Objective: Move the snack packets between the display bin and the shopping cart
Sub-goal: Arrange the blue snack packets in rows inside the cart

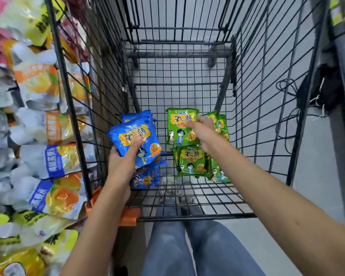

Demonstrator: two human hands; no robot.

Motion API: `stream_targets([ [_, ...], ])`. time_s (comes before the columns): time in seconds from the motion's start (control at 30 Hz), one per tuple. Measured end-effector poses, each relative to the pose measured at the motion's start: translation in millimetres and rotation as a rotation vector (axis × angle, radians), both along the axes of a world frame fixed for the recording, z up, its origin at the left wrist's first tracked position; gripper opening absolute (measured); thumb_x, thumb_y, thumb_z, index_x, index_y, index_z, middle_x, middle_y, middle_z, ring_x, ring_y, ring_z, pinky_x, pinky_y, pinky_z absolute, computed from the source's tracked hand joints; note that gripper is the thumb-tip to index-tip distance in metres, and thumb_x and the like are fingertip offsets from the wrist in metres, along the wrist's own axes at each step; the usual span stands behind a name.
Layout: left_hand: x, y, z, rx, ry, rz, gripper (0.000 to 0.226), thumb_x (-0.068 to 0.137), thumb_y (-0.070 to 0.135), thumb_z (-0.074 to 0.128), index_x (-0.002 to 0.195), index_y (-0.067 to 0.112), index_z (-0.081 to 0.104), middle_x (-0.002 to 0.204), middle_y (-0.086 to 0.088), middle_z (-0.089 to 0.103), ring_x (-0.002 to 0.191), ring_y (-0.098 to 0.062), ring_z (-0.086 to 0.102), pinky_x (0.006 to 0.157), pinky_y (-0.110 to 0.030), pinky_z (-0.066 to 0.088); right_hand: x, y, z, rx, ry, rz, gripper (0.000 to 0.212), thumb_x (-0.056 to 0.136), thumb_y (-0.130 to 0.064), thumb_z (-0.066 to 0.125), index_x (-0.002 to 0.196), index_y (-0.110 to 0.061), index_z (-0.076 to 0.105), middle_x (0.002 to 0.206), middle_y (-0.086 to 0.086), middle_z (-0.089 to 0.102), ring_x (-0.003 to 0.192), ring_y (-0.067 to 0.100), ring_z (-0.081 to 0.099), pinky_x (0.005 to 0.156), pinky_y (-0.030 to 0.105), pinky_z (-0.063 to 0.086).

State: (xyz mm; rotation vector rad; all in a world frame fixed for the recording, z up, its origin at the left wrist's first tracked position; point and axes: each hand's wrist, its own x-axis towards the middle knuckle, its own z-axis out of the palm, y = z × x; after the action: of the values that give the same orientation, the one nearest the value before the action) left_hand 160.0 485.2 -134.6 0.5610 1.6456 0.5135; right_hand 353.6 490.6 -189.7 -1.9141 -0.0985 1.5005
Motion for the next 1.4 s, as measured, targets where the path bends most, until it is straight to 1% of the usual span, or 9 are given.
stream_targets([
  [0.1, -3, 3, 1, 0.007, -0.008, -0.002, 0.048, 0.079, 0.040, 0.070, 0.120, 0.020, 0.056, 0.104, 0.002, 0.071, 0.077, -0.009, 0.071, 0.052, -0.025, 0.055, -6, 11, -30, -0.116, -0.324, 0.239, 0.028, 0.080, -0.020, 0.071, 0.100, -0.006, 0.058, 0.112, 0.012, 0.062, 0.097, 0.027, 0.059, 0.086, 0.038, 0.049],
  [0.17, -4, 2, 1, 0.008, -0.020, -0.025, 0.049, 0.079, 0.040, 0.070, 0.121, 0.020, 0.055, 0.105, 0.001, 0.071, 0.078, -0.011, 0.072, 0.053, -0.025, 0.057, -8, 12, -43, -0.220, -0.541, 0.425, 0.031, 0.081, -0.032, 0.070, 0.075, -0.013, 0.046, 0.090, 0.006, 0.058, 0.080, 0.024, 0.054, 0.066, 0.032, 0.044],
  [0.4, -10, 1, -5, -0.010, -0.019, -0.030, 0.052, 0.074, 0.045, 0.071, 0.120, 0.025, 0.056, 0.111, 0.003, 0.069, 0.091, -0.014, 0.070, 0.071, -0.033, 0.059, -2, -2, -53, -0.134, -1.174, 0.888, 0.058, 0.078, -0.043, 0.070, 0.118, -0.011, 0.044, 0.113, 0.012, 0.054, 0.099, 0.030, 0.057, 0.063, 0.034, 0.037],
  [0.5, -11, 1, -8, -0.018, -0.028, -0.027, 0.051, 0.072, 0.046, 0.071, 0.118, 0.026, 0.057, 0.109, 0.003, 0.070, 0.089, -0.014, 0.071, 0.075, -0.035, 0.058, 8, 0, -61, 0.031, -1.289, 1.203, 0.076, 0.076, -0.042, 0.072, 0.136, -0.019, 0.032, 0.129, 0.012, 0.043, 0.118, 0.029, 0.042, 0.086, 0.039, 0.041],
  [0.67, -9, 1, -10, -0.028, -0.037, -0.035, 0.048, 0.075, 0.043, 0.071, 0.117, 0.024, 0.057, 0.103, 0.004, 0.072, 0.077, -0.008, 0.072, 0.054, -0.022, 0.056, 18, 3, -75, 0.029, -1.062, 1.545, 0.083, 0.083, -0.061, 0.051, 0.148, -0.030, 0.010, 0.157, 0.005, 0.011, 0.144, 0.031, 0.007, 0.114, 0.053, -0.001],
  [0.97, -11, 2, -11, -0.110, -0.056, -0.062, 0.054, 0.069, 0.046, 0.073, 0.116, 0.024, 0.058, 0.102, 0.003, 0.073, 0.077, -0.011, 0.073, 0.054, -0.025, 0.055, 57, -12, -61, 0.011, -1.011, 1.576, 0.079, 0.085, -0.052, 0.056, 0.147, -0.029, 0.014, 0.156, 0.004, 0.017, 0.145, 0.026, 0.008, 0.117, 0.049, 0.001],
  [1.1, -8, 1, -9, -0.106, -0.073, -0.097, 0.046, 0.075, 0.043, 0.071, 0.116, 0.025, 0.058, 0.101, 0.004, 0.073, 0.079, -0.012, 0.073, 0.056, -0.026, 0.056, 31, -13, -36, 0.091, -0.982, 1.295, 0.059, 0.095, -0.048, 0.039, 0.145, -0.021, 0.027, 0.154, 0.006, 0.024, 0.144, 0.027, 0.014, 0.117, 0.047, 0.010],
  [1.27, -1, 2, -7, -0.070, -0.102, -0.139, 0.042, 0.085, 0.052, 0.055, 0.117, 0.025, 0.058, 0.099, 0.002, 0.074, 0.080, -0.015, 0.073, 0.054, -0.026, 0.055, -29, -10, 19, 0.296, -0.025, 0.596, 0.034, 0.092, -0.041, 0.051, 0.116, -0.019, 0.060, 0.104, -0.008, 0.065, 0.086, 0.004, 0.060, 0.073, 0.020, 0.049],
  [1.4, -2, 3, -4, -0.059, -0.088, -0.118, 0.051, 0.093, 0.059, 0.034, 0.123, 0.024, 0.057, 0.113, 0.001, 0.070, 0.095, -0.017, 0.070, 0.072, -0.033, 0.057, -39, -12, 30, 0.318, 0.147, 0.422, 0.007, 0.084, -0.021, 0.067, 0.091, -0.021, 0.065, 0.077, -0.017, 0.070, 0.067, -0.004, 0.064, 0.054, 0.012, 0.048],
])
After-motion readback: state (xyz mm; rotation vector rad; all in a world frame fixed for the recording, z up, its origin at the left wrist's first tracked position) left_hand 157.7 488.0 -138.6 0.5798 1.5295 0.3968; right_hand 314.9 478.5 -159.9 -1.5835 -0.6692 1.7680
